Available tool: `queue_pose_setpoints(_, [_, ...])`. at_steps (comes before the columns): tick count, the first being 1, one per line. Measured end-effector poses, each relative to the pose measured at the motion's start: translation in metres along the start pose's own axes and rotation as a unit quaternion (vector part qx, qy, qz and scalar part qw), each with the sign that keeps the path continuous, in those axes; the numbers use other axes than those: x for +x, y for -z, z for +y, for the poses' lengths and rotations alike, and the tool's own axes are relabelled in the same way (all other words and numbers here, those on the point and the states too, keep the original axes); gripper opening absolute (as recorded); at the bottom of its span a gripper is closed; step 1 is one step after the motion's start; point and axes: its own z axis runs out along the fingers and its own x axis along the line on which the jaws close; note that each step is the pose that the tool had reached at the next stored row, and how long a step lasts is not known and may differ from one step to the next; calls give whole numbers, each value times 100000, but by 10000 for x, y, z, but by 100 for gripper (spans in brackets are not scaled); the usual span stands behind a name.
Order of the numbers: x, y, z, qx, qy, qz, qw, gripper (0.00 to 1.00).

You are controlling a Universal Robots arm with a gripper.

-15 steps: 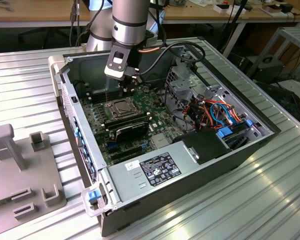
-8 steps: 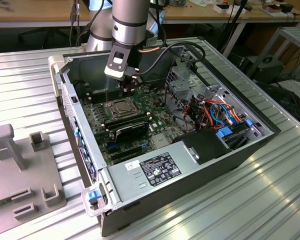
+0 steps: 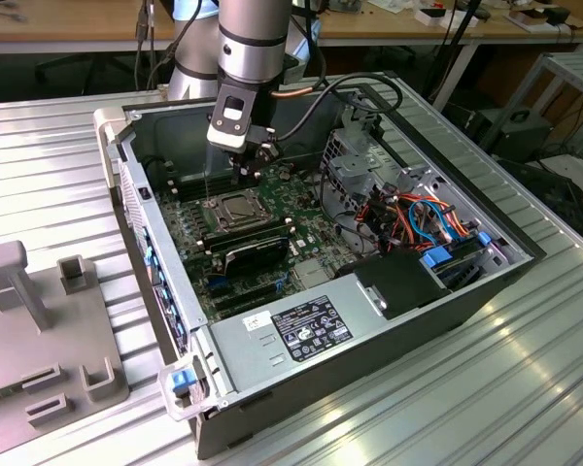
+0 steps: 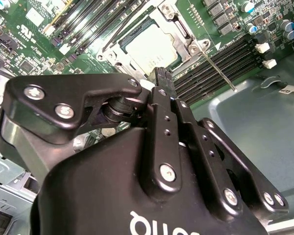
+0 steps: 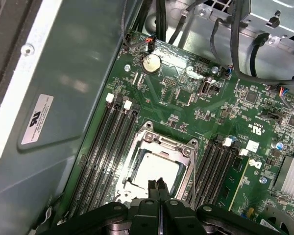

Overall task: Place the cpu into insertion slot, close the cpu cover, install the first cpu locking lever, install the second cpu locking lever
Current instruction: 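Install the first cpu locking lever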

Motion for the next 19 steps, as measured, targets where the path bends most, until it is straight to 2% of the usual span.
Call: queue_pose_setpoints(19, [0,0,0,-190,573,476,99997,11])
